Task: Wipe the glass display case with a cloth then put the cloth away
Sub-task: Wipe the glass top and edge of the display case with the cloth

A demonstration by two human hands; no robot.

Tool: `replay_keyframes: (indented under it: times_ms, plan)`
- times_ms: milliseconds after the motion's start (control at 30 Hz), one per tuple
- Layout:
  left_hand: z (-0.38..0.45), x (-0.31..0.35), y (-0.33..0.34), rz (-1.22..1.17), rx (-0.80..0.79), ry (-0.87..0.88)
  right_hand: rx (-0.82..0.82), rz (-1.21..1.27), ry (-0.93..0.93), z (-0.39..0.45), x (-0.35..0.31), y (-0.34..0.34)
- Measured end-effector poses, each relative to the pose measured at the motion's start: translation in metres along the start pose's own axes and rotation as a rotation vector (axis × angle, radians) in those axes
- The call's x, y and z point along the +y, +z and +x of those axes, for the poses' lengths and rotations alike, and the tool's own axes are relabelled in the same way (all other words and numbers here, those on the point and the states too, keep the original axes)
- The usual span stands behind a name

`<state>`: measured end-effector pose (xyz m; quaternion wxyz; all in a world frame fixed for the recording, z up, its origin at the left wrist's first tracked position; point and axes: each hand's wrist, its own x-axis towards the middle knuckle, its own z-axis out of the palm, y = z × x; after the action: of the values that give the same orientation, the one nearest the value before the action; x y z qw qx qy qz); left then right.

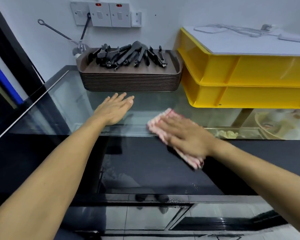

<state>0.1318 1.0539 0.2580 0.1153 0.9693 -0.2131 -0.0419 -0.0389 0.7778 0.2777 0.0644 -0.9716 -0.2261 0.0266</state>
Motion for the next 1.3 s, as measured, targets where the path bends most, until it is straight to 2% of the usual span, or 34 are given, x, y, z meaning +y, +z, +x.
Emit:
replay_keyframes:
  times_ms: [67,133,200,267,333,367,500,600,667,700,800,867,967,1033,1167,1300]
  plan:
    - [-0.001,0.001,-0.001,-0.006,0.001,-0.004,0.017,0.036,0.203,0.039,0.008,-0.002]
    - [-0.002,0.001,-0.002,-0.007,-0.004,-0.007,0.036,0.022,0.213,0.061,-0.012,0.006]
    - [-0.002,0.001,-0.003,0.013,-0.011,-0.003,0.021,-0.008,-0.009,0.045,-0.053,0.015]
    - [-0.002,0.002,-0.004,0.004,-0.01,0.003,-0.026,0.002,-0.269,-0.006,-0.091,0.02]
    - [-0.002,0.002,-0.004,-0.014,-0.002,0.001,-0.1,0.094,-0.394,-0.048,-0.094,0.017]
    - [-0.002,0.001,-0.003,-0.015,0.0,0.0,-0.126,0.104,-0.388,-0.055,-0.08,0.013]
    - [-0.001,-0.001,-0.002,0.0,-0.01,0.007,-0.047,-0.008,-0.069,-0.015,-0.001,0.003]
    - [0.001,-0.002,-0.002,0.006,-0.014,0.012,-0.002,0.029,0.183,0.037,0.018,0.002]
    - [0.002,-0.003,-0.002,0.0,-0.017,0.02,0.008,0.027,0.203,0.058,-0.004,0.006]
    - [0.002,-0.005,-0.003,-0.004,-0.023,0.035,0.016,0.008,0.153,0.059,-0.023,0.009]
    - [0.009,-0.022,-0.011,-0.007,-0.069,0.108,0.01,-0.024,-0.095,0.006,-0.078,0.019]
    - [0.014,-0.038,-0.016,0.015,-0.075,0.124,-0.027,0.066,-0.137,-0.037,-0.082,0.017]
    - [0.015,-0.044,-0.012,0.032,-0.056,0.122,-0.036,0.05,0.053,-0.062,-0.038,0.004]
    - [0.014,-0.041,-0.011,0.025,-0.04,0.117,-0.012,0.011,0.212,-0.043,-0.012,-0.002]
    - [0.01,-0.041,-0.011,-0.003,-0.026,0.111,0.047,0.04,0.372,0.047,0.001,0.007]
    - [0.008,-0.04,-0.011,-0.021,-0.032,0.096,0.066,0.094,0.52,0.133,-0.032,0.009]
